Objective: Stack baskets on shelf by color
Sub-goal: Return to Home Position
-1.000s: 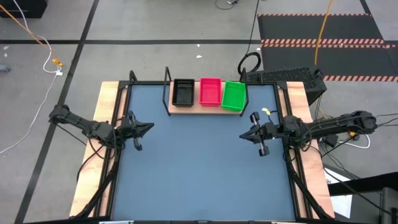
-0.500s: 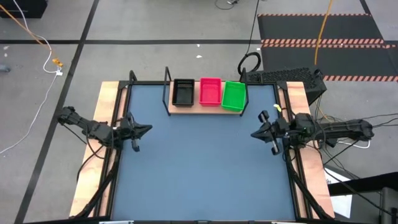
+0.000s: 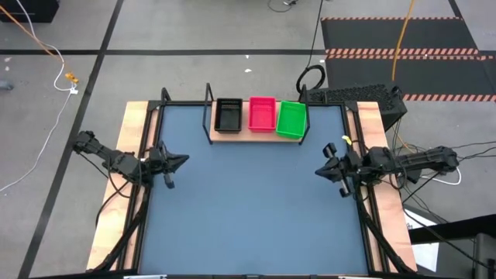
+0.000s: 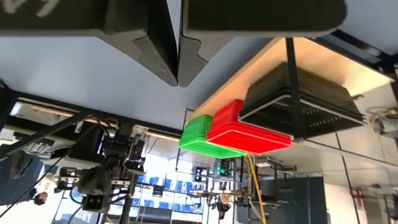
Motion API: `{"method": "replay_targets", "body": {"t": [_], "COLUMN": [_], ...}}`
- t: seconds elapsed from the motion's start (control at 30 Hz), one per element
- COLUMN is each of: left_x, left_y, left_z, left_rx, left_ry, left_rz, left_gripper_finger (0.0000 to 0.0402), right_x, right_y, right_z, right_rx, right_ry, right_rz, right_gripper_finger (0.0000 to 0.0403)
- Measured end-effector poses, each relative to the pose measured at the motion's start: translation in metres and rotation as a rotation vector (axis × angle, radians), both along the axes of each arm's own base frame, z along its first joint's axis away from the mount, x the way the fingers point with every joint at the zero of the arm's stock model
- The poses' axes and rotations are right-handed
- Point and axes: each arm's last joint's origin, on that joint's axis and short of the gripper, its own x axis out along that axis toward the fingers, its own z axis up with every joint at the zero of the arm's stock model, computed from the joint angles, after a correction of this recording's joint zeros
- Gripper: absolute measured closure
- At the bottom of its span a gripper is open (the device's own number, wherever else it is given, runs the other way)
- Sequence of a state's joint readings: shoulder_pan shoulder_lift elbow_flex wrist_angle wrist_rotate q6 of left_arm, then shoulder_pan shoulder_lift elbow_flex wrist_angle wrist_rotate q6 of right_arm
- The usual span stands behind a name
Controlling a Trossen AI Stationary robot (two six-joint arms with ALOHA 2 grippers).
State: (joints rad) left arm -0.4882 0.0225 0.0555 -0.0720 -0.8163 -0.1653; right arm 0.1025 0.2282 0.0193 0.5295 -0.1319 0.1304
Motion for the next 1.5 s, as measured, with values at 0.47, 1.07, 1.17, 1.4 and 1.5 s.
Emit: {"method": "replay_targets", "body": {"t": [0.47, 1.07, 1.17, 1.4, 1.5], "left_x": [0.002, 0.004, 0.004, 0.004, 0.004], "left_y": [-0.001, -0.002, -0.002, -0.002, -0.002], "left_z": [-0.003, -0.005, -0.005, -0.005, -0.005], "left_rx": [0.057, 0.355, 0.351, 0.351, 0.354], "left_ry": [0.047, 0.171, 0.170, 0.169, 0.171], "left_rz": [0.005, -0.011, -0.012, -0.012, -0.012], "left_gripper_finger": [0.0375, 0.0360, 0.0360, 0.0360, 0.0360], "right_x": [0.003, 0.003, 0.003, 0.003, 0.003], "right_y": [0.000, 0.000, 0.000, 0.000, 0.000], "right_z": [-0.012, -0.011, -0.011, -0.011, -0.011], "right_rx": [-0.126, -0.298, -0.296, -0.295, -0.295], "right_ry": [0.096, 0.045, 0.046, 0.046, 0.047], "right_rz": [-0.036, -0.073, -0.072, -0.072, -0.072], "right_gripper_finger": [0.0403, 0.0403, 0.0403, 0.0403, 0.0403]}}
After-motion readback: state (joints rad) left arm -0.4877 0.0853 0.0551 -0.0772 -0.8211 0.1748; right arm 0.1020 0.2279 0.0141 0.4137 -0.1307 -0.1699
